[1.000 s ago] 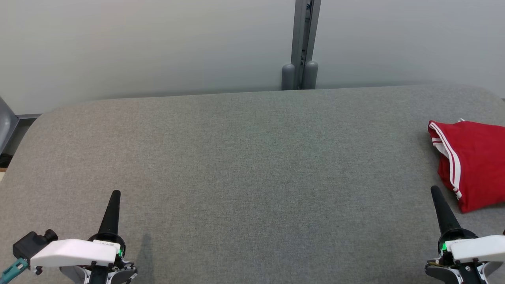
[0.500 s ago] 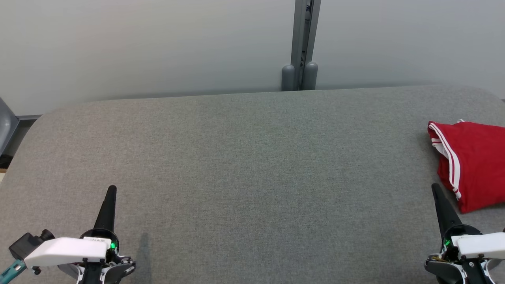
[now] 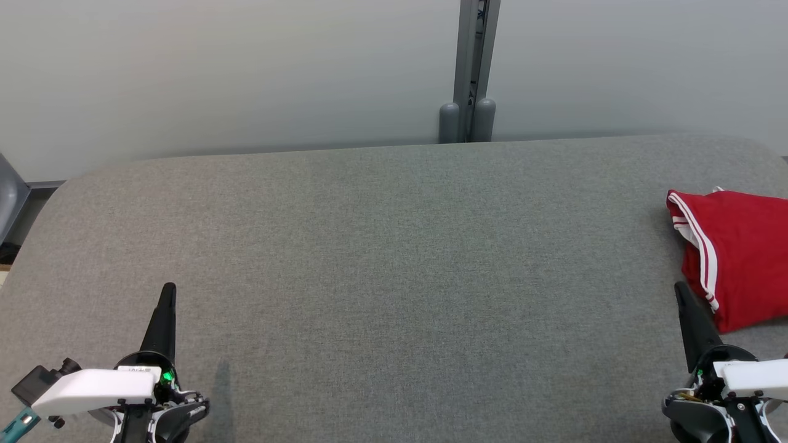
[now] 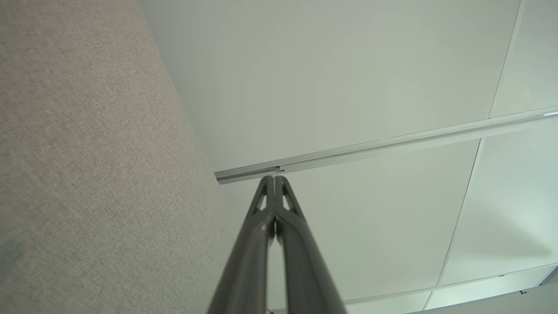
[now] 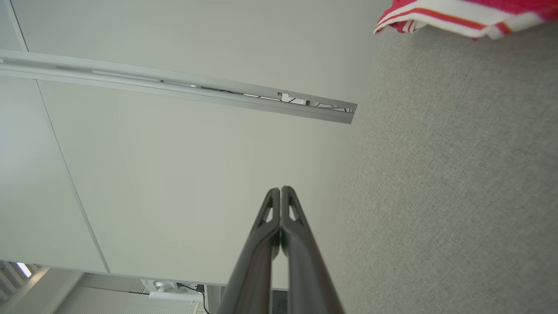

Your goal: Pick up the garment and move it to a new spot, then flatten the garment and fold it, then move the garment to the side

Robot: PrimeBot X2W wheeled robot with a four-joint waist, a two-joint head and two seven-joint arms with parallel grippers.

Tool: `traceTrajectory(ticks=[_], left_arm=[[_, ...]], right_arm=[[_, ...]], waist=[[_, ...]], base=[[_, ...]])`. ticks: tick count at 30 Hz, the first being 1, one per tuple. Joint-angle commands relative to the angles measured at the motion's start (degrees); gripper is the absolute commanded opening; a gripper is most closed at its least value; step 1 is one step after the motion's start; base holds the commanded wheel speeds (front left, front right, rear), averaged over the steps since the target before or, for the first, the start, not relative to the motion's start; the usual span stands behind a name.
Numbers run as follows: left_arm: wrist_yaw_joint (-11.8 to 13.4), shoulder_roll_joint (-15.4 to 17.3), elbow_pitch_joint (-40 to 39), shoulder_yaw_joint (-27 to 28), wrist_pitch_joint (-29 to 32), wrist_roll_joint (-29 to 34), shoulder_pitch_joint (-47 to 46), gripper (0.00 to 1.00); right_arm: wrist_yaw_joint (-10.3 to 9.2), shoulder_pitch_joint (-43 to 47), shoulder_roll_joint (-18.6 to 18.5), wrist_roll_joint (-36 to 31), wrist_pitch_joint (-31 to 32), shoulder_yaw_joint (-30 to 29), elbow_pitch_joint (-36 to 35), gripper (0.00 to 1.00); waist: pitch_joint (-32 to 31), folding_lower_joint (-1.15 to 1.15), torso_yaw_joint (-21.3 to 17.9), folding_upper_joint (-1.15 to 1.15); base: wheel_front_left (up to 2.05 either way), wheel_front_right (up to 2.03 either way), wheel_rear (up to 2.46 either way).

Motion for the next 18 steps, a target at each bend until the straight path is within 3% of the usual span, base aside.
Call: traceTrajectory(ticks=[1,18], left_arm=[[-0.6,0.0,0.0,0.6,0.3,-1.3,-1.2,0.00],[-2.3,-1.2,1.1,2.7,1.7,-6.6,-2.1,0.00]], right_arm=[[0.02,-0.9,-0.3,1.3,0.4,-0.2,0.3,0.00],[0.02,-1.9,-0.2,7.7,1.4,-0.7,1.7,0.00]], waist=[[0.0,0.00,0.0,0.00],[-0.2,0.00,0.0,0.00]], base=[[0.00,0.00,0.00],[0.00,0.00,0.00]])
